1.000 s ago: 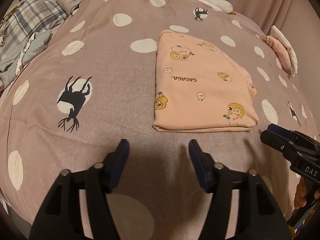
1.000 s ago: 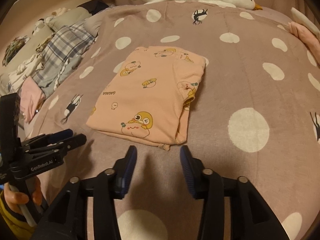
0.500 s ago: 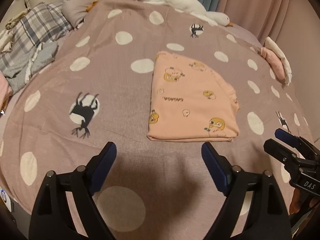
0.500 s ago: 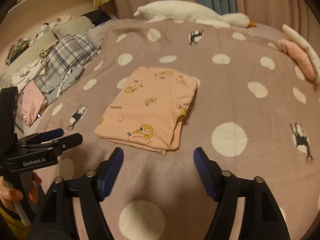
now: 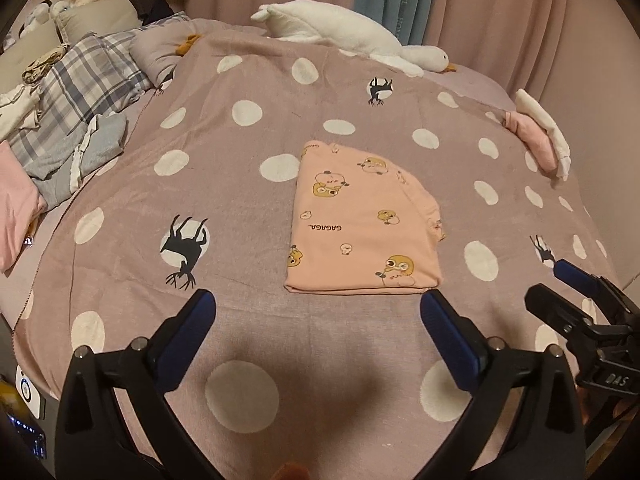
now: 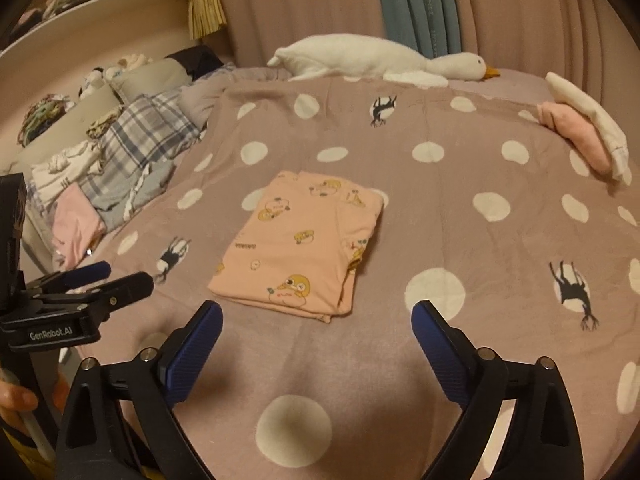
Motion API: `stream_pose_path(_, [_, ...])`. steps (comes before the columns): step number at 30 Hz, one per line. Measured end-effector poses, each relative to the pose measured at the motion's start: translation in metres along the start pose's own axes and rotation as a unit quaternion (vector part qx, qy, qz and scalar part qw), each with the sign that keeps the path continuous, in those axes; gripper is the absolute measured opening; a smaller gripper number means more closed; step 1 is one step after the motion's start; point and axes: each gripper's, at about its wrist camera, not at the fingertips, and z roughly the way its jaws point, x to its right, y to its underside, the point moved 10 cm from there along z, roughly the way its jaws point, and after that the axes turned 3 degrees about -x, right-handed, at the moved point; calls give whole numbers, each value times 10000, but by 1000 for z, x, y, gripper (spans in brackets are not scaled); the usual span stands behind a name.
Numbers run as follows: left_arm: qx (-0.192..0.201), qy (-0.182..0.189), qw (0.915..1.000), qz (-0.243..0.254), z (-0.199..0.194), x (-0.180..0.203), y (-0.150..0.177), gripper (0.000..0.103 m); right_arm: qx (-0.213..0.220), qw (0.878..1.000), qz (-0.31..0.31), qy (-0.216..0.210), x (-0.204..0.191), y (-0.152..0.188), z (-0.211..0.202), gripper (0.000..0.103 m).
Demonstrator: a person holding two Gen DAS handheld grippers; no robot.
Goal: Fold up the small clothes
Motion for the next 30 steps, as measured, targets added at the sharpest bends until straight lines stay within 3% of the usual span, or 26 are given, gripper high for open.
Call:
stream_pose_path(11, [-64,163,9998,-49,-22,9,0,102,245,9995,-102,158,-8,-12,-21,102])
stream_pose_path(23, [-162,-395,9991,-29,-20,-5,6,102,108,9997,-44,232,-12,-10,-12,102])
stream_pose_path(30, [-316,-500,9982,39,-12,-7,13,103,41,9998,-2,201,-13,-6,-10,102])
